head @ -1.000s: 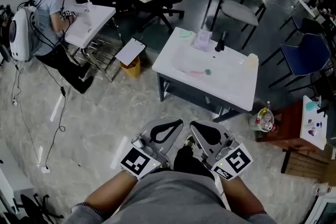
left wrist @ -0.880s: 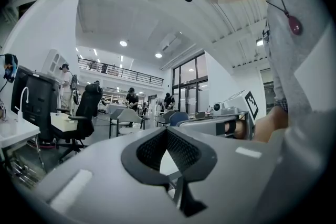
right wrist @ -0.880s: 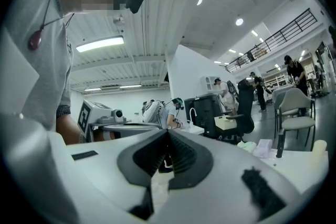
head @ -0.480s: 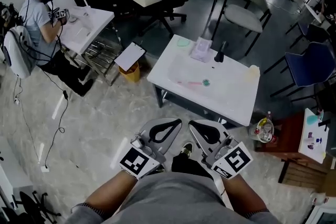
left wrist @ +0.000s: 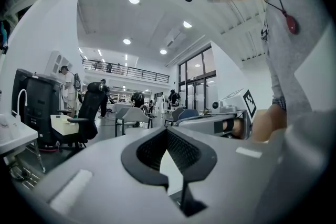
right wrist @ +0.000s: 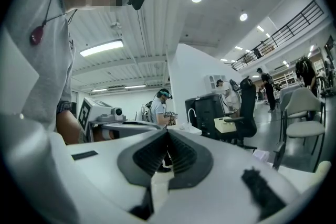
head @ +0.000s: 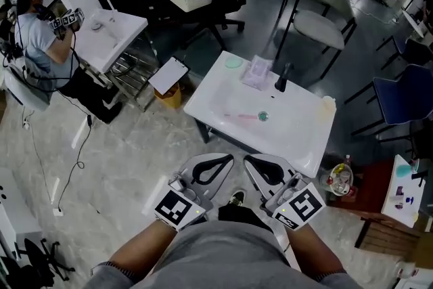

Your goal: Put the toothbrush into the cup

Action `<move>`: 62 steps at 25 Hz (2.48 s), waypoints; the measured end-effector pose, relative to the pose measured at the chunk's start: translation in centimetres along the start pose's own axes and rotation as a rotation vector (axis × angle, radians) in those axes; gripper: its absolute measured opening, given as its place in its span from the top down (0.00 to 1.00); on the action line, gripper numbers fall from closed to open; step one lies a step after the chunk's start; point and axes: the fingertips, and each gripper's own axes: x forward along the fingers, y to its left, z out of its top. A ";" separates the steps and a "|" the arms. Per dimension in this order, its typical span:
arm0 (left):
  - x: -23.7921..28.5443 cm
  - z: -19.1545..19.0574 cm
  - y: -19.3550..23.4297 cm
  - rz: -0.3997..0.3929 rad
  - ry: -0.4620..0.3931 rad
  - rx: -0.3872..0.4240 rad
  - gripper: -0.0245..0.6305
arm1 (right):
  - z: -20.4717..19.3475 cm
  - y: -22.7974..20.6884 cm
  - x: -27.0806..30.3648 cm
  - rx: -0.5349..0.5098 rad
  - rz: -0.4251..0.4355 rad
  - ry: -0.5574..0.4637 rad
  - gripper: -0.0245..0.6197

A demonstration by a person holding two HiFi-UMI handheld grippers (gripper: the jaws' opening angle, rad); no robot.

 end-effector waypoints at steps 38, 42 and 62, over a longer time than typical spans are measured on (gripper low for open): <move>9.6 -2.6 12.4 -0.062 0.036 -0.047 0.95 | -3.7 -13.4 7.1 0.046 -0.111 0.116 0.94; 10.3 -2.7 14.8 -0.085 0.037 -0.062 0.95 | -4.3 -15.1 9.1 0.049 -0.138 0.145 0.94; 14.6 -9.8 22.1 -0.118 0.060 -0.031 0.95 | -13.4 -22.4 14.3 0.072 -0.155 0.337 0.94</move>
